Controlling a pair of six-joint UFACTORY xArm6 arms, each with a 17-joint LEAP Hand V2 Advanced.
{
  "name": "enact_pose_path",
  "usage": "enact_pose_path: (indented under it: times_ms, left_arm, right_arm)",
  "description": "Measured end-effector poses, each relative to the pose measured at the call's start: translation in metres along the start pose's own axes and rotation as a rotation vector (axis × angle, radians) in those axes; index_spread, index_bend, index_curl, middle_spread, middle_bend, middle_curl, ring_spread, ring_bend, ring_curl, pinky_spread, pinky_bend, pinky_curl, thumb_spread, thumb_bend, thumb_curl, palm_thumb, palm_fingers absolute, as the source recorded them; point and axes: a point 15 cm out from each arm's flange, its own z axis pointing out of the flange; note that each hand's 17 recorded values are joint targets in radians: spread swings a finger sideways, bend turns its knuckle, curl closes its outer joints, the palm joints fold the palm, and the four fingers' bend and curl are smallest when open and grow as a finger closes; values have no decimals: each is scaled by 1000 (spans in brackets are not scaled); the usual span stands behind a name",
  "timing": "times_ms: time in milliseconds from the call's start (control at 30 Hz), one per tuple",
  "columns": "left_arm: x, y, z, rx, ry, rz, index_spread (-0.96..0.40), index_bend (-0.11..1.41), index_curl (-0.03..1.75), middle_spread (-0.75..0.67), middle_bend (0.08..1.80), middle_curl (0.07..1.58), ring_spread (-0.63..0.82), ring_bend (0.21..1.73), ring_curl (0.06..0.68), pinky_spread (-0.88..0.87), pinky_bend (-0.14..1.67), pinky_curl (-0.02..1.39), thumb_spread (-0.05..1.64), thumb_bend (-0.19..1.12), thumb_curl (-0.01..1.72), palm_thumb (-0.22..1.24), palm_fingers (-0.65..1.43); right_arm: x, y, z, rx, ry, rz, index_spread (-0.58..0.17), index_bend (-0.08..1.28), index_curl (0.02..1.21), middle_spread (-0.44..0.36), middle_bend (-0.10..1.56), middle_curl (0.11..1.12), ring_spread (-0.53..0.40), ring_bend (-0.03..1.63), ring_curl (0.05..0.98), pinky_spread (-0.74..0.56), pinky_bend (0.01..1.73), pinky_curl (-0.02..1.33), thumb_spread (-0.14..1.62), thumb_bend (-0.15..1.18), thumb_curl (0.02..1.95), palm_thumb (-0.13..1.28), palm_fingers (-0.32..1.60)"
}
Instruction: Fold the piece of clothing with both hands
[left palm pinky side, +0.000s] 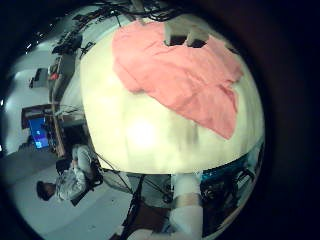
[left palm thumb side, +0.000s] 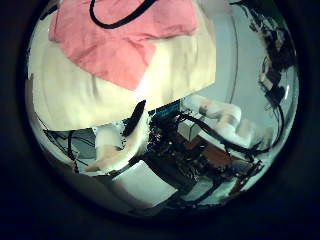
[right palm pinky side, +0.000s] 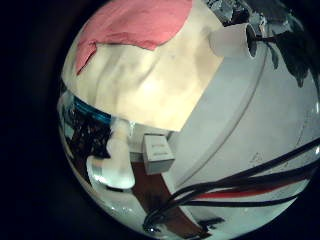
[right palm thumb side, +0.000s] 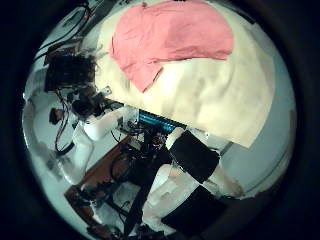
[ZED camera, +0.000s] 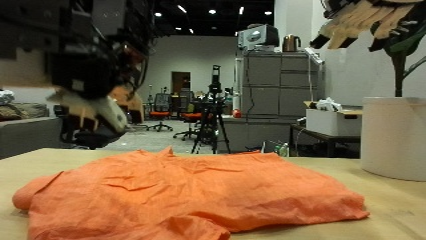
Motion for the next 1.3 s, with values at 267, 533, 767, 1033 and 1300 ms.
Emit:
enact_pose_path:
  times_ms: [267,533,767,1033,1300]
  left_arm:
    - [15,-22,51,25,-65,94,96,153,303,164,184,328,332,480,223,293,332,324,989,-49,281,263,104]
    - [27,-17,96,-142,-111,177,162,142,283,284,196,324,435,492,222,386,347,324,854,-43,292,142,25]
    - [30,-27,109,-157,-150,183,206,154,272,305,239,338,468,504,220,425,329,315,810,-36,311,126,52]
    - [22,-44,107,-60,-223,139,69,137,279,-6,545,450,84,622,237,52,366,312,850,2,339,269,582]
    - [17,-44,97,-56,-203,122,-172,193,306,-319,709,587,-360,760,308,-490,763,447,1011,138,438,706,886]
  right_arm:
    - [-3,-12,4,7,-14,-8,-306,171,310,64,190,318,220,211,251,346,206,320,1349,-10,228,501,195]
    - [-4,-8,31,-62,-24,-19,-303,175,314,76,186,318,222,196,249,343,206,321,1350,-10,227,501,181]
    - [5,-14,32,-41,-30,8,-307,177,316,77,187,316,222,196,245,343,210,322,1350,-10,227,501,178]
    - [8,-19,40,-72,-38,2,-300,180,321,78,192,318,222,190,239,339,203,322,1350,-10,227,501,171]
    - [9,-28,47,-86,-40,-1,-297,184,327,73,200,325,219,189,232,337,191,318,1350,-10,227,501,187]
